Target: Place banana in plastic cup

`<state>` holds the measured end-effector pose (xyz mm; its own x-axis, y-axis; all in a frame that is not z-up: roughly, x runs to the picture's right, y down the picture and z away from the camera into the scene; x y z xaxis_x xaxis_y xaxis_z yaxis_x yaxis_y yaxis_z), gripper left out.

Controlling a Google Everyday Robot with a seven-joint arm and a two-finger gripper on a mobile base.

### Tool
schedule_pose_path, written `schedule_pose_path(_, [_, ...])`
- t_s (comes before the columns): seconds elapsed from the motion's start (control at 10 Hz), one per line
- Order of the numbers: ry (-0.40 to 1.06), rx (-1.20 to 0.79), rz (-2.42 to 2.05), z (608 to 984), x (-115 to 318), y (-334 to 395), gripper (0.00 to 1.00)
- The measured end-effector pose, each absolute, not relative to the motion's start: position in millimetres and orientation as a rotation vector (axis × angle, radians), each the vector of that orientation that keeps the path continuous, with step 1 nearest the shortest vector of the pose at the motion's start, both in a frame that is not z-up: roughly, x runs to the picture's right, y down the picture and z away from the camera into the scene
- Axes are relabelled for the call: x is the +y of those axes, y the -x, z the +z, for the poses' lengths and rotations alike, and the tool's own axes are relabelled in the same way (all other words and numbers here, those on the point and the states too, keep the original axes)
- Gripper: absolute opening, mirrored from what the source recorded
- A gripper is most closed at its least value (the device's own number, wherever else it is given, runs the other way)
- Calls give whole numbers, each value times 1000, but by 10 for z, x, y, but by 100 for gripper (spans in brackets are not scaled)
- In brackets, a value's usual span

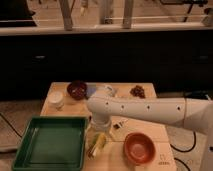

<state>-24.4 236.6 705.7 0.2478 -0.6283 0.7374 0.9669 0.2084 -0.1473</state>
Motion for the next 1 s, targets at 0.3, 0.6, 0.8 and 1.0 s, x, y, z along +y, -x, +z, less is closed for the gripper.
schedule_pose_path(0.3, [683,-594,-1212,7064,2358,243,80])
schedule_pose_path(0.6, [683,-595,-1212,7064,2358,244,80])
schedule_pose_path(0.8, [683,-595,-1212,7064,2357,244,80])
schedule_pose_path(1.0, [683,-594,-1212,7065,2358,244,80])
